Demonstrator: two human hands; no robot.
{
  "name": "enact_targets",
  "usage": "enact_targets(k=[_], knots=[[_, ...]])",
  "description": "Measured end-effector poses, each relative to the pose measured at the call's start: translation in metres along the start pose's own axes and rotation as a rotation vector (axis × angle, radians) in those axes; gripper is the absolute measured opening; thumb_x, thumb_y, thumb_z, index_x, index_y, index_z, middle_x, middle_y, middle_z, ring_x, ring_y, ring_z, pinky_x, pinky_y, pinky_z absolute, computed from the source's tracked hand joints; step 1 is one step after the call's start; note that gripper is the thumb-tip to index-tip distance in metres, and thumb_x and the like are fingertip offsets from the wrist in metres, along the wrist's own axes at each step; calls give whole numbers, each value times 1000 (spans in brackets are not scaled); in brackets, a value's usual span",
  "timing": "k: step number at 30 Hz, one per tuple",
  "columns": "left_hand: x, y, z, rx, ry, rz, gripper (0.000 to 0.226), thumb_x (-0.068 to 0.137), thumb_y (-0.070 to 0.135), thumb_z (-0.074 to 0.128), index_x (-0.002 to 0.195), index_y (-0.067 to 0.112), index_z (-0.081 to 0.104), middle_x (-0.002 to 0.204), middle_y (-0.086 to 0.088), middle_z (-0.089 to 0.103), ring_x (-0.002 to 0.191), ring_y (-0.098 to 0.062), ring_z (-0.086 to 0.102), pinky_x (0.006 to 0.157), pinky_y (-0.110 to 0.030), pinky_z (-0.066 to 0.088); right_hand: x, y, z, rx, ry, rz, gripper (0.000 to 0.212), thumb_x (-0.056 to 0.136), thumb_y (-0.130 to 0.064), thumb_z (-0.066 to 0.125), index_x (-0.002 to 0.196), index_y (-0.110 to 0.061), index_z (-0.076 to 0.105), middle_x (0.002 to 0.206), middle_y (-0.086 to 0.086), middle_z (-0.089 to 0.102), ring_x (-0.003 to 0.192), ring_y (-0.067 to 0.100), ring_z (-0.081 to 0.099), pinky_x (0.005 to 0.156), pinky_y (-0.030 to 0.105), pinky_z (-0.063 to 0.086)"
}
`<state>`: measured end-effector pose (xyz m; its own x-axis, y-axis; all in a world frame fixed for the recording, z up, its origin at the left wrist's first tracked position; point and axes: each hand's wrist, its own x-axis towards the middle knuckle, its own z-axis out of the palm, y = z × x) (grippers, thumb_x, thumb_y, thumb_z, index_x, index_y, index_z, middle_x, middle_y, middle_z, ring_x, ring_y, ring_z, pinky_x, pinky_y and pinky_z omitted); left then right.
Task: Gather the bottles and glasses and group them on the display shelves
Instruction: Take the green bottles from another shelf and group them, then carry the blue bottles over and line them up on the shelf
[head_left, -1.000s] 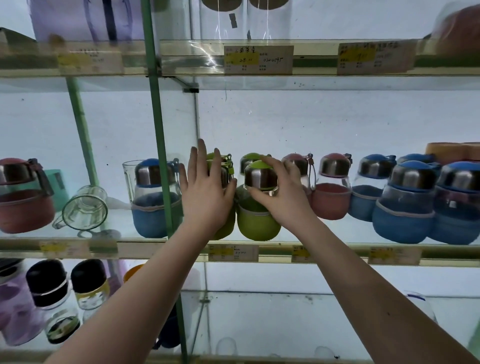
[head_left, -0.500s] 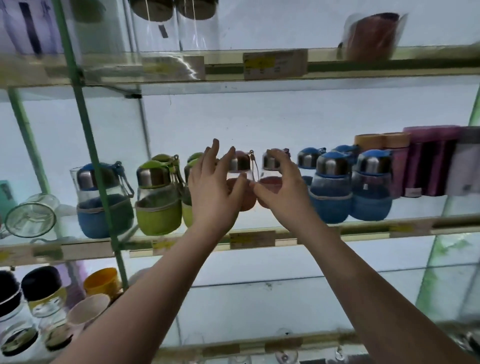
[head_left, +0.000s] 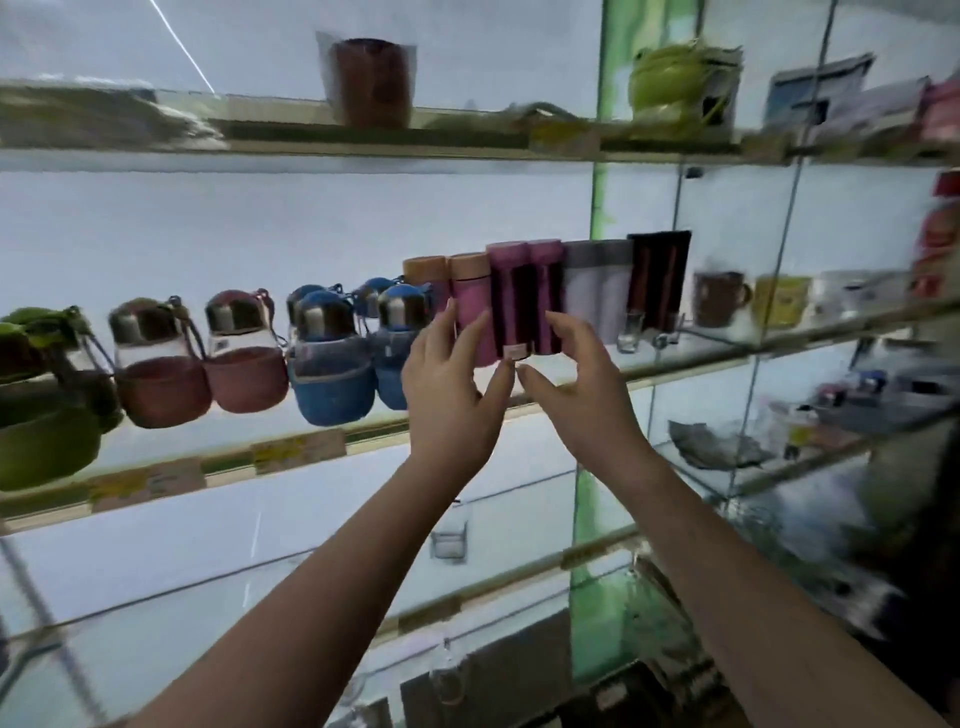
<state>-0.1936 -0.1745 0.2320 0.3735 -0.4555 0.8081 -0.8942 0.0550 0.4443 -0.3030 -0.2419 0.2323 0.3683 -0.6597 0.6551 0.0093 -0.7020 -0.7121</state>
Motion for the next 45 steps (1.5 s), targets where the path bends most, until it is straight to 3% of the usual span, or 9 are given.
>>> enact_targets(k=[4, 8, 13, 18, 22, 27, 33, 38, 45], knots=[[-22, 59, 67, -123, -47, 7, 55, 83, 45, 48, 131, 19, 55, 146, -8, 40, 133, -25, 34, 107, -40, 28, -19, 36, -85, -56, 59, 72, 52, 87, -23, 64, 135, -24, 42, 135, -9, 46, 123, 5, 41, 101, 25, 35], [-48, 106, 122, -230, -118, 10, 63, 78, 51, 39, 130, 19, 55, 145, -8, 41, 132, -24, 36, 105, -32, 24, -41, 66, -149, -85, 127, 132, 47, 89, -22, 62, 133, -22, 45, 127, -11, 46, 119, 5, 42, 105, 35, 38], [-77, 150, 178, -312, -257, -51, 57, 82, 48, 44, 132, 22, 52, 147, -3, 39, 135, -19, 31, 110, -33, 22, -63, 99, -205, -73, 189, 221, 41, 92, -20, 58, 131, -20, 46, 130, -6, 47, 114, 6, 44, 87, 14, 36], [-88, 168, 221, -390, -339, -76, 58, 80, 50, 44, 131, 24, 52, 147, -2, 38, 136, -17, 29, 113, -37, 23, -70, 138, -233, -126, 237, 293, 40, 92, -23, 58, 130, -22, 46, 133, -6, 49, 118, 10, 46, 96, 26, 39], [-91, 168, 267, -446, -417, -96, 55, 81, 43, 48, 130, 19, 54, 145, -6, 41, 135, -19, 34, 112, -37, 28, -67, 178, -251, -135, 270, 350, 38, 92, -20, 58, 129, -20, 48, 121, -12, 51, 106, 5, 47, 86, 17, 37], [-85, 165, 350, -536, -522, -169, 52, 81, 39, 48, 127, 15, 56, 133, -4, 49, 124, -17, 45, 98, -21, 33, -48, 249, -282, -206, 297, 425, 33, 95, -21, 53, 128, -21, 49, 114, -15, 47, 107, 3, 43, 88, 20, 33], [-65, 159, 450, -590, -606, -254, 49, 81, 39, 48, 125, 18, 56, 129, 0, 51, 116, -21, 55, 95, -45, 48, -6, 331, -314, -269, 324, 500, 28, 95, -14, 52, 123, -17, 51, 101, -22, 48, 83, -9, 50, 70, 5, 37], [-47, 151, 525, -626, -653, -324, 42, 83, 36, 51, 122, 22, 57, 125, 1, 55, 114, -19, 55, 93, -41, 48, 28, 391, -328, -253, 330, 570, 29, 95, -16, 52, 125, -16, 51, 111, -14, 50, 105, 4, 49, 91, 23, 38], [-33, 164, 590, -591, -747, -283, 32, 92, 22, 55, 125, 21, 54, 123, 2, 53, 110, -13, 49, 89, -29, 42, 58, 450, -364, -295, 398, 601, 28, 95, -17, 50, 123, -16, 54, 112, -9, 53, 113, 13, 52, 96, 31, 43]])
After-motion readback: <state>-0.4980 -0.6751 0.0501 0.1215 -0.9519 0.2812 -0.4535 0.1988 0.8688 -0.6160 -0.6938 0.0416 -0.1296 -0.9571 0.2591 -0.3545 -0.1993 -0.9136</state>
